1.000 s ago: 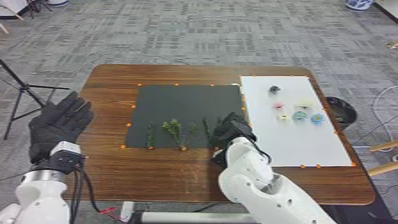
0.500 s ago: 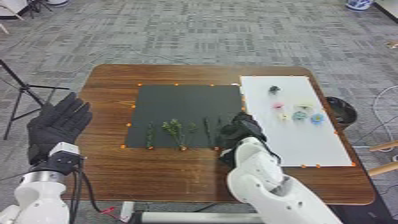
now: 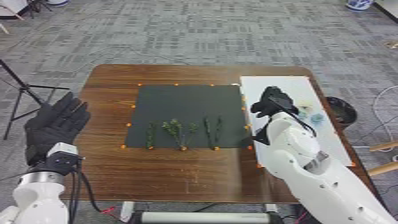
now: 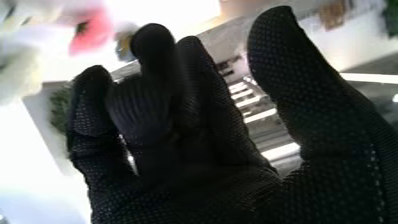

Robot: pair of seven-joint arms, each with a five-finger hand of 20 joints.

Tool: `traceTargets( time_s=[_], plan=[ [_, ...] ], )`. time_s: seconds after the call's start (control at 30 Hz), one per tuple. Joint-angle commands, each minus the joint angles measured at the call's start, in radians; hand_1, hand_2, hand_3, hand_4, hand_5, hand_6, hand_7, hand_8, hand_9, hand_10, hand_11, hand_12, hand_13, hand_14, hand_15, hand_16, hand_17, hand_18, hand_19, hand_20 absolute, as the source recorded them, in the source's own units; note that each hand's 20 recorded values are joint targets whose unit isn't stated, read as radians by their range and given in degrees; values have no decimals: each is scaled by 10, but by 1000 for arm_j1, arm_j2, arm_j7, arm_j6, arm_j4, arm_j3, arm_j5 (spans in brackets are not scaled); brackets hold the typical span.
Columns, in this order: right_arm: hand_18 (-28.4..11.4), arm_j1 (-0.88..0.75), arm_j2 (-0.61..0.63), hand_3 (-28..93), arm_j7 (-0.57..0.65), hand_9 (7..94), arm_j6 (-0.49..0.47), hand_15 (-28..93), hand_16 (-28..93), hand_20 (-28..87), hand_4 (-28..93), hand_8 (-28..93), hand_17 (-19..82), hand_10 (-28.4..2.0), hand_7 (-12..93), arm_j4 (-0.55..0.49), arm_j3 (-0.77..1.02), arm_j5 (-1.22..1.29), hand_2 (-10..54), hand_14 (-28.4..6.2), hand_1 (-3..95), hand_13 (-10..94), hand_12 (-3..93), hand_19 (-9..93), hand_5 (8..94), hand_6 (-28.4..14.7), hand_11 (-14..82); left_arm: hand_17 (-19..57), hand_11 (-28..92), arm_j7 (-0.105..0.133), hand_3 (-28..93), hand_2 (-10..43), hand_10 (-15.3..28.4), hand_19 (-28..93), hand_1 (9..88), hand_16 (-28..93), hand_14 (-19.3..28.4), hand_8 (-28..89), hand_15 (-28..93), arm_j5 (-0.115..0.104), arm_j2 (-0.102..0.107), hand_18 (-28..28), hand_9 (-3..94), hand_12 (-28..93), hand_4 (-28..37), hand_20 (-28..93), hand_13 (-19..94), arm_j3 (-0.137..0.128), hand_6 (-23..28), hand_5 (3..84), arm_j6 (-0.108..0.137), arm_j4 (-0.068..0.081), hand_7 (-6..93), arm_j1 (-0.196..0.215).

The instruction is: Arrange flowers

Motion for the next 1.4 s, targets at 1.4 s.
traceTargets(
  time_s=[1.4],
  plan=[
    [-232,-21,94,630,15,708,43,538,407,377,-264,53,358,-111,212,168,-40,-78,-95,-54,618,740,196,810,728,-20,117,-50,185,-11,752,151,145,356,259,-49,142,-76,222,2,25,149,333,93,-283,93,255,66,94,439,-53,29,91,-120]
  ],
)
